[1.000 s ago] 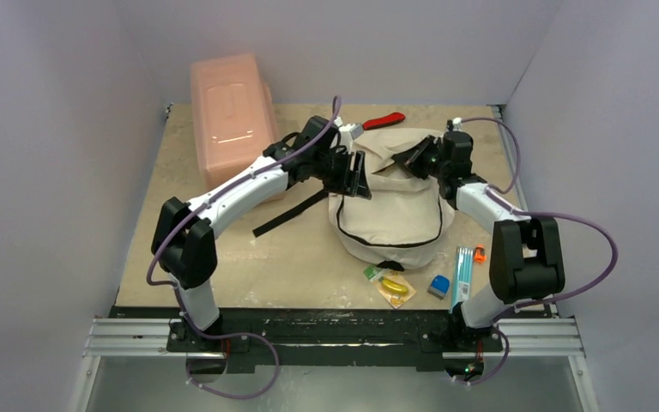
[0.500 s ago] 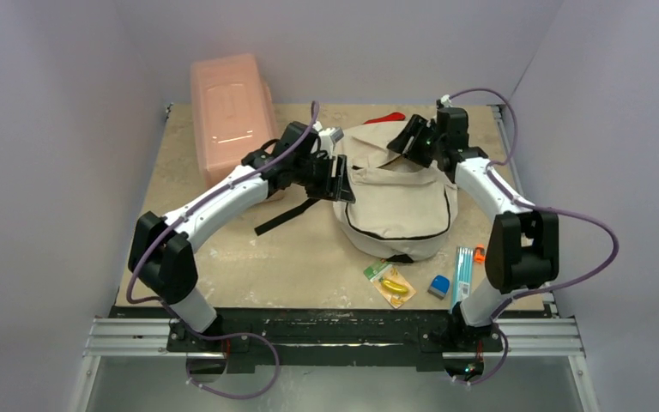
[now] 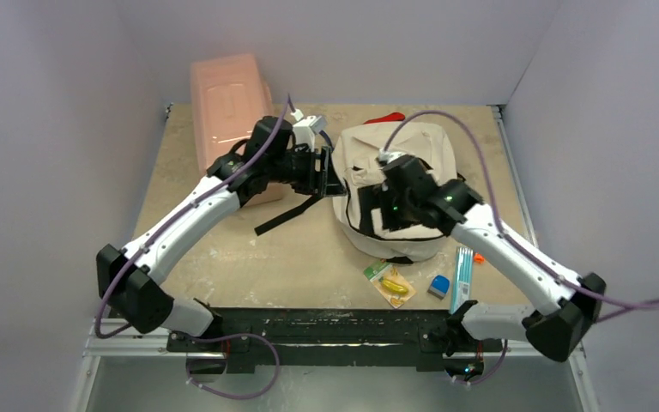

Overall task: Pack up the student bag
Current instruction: Pick up the stationery from the center of the board.

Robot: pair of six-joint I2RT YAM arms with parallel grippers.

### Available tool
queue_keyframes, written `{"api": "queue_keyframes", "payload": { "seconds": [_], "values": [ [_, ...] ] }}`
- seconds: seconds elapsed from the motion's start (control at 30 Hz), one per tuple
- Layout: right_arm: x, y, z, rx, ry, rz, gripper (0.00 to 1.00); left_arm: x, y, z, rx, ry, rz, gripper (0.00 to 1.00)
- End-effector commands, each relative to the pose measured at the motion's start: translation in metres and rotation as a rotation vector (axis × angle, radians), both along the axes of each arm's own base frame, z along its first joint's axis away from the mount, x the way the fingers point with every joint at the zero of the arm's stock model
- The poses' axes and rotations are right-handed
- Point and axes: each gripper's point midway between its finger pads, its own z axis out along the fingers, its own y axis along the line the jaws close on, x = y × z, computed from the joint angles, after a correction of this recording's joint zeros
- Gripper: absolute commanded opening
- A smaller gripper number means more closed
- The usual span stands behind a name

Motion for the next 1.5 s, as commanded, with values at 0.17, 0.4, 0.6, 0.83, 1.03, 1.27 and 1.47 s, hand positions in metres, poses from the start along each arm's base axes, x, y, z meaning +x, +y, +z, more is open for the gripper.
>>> {"api": "queue_keyframes", "payload": {
  "seconds": [0.17,0.4,0.6,0.83,1.03,1.27,1.47],
  "values": [
    [-0.092,0.011,-0.12,-0.385,0.32,0.145,0.99,0.011,0.096,0.039,0.154,-0.256,0.29,0.59],
    [-0.099,-0.005,-0.171,-0.456,0.4,0.102,0.99,0.009,0.104,0.043,0.177,-0.299,0.295,0.61],
    [-0.098,-0.011,-0.192,-0.343,0.437,0.077,0.99,0.009,0.095,0.037,0.153,-0.279,0.26,0.61],
    [-0.085,0.002,-0.198,-0.319,0.407,0.091,0.68,0.013,0.091,0.031,0.144,-0.262,0.253,0.61],
    [-0.09,0.022,-0.202,-0.324,0.389,0.148,0.59,0.02,0.09,0.018,0.146,-0.228,0.263,0.61],
    [-0.086,0.038,-0.206,-0.252,0.343,0.139,0.29,0.031,0.08,-0.006,0.157,-0.151,0.258,0.61],
    [-0.05,0.087,-0.189,-0.137,0.193,0.2,0.0,0.031,0.089,-0.037,0.188,-0.017,0.328,0.6]
  ]
}}
